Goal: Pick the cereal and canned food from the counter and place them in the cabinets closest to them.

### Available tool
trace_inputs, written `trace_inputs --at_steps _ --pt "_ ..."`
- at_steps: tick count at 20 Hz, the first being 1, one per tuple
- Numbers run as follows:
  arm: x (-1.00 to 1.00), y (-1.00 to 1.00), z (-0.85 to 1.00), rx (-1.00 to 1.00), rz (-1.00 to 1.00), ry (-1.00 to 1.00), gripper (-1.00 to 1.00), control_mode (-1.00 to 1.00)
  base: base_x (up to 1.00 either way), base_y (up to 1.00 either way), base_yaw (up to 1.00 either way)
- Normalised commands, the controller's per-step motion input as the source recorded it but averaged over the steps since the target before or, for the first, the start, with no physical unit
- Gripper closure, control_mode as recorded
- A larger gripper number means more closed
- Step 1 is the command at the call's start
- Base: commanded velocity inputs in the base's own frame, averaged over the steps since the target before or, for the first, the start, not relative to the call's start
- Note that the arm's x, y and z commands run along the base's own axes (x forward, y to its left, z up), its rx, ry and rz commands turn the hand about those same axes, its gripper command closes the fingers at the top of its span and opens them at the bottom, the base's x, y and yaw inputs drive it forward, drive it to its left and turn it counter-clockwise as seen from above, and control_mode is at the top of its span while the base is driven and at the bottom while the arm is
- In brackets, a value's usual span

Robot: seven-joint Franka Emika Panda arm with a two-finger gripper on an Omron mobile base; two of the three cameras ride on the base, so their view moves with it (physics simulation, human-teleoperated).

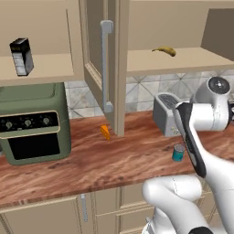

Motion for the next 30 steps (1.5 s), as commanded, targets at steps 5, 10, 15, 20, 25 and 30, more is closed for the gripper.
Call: trace_inputs --at_steps 5,10,15,20,25,30 --pt "0.05 -0.23 -0.48 0.00 0.01 0.04 -1.00 -1.00 0.00 0.00 0.00" --pt "0.03 -0.10 -0.48 0.00 0.02 0.06 -1.00 -1.00 0.00 0.00 0.00" --pt "0.10 -0.01 -0.49 0.00 0.01 0.09 -1.00 -1.00 0.00 0.00 0.00" --pt "0.06 -0.07 -0.42 0.00 0.02 0.07 -1.00 -1.00 0.00 0.00 0.00" --pt "0.04 -0.09 -0.43 0.01 0.02 0.06 -1.00 -1.00 0.00 0.00 0.00" --pt "0.06 -0.03 -0.39 0.02 0.02 0.05 -1.00 -1.00 0.00 0.00 0.00"
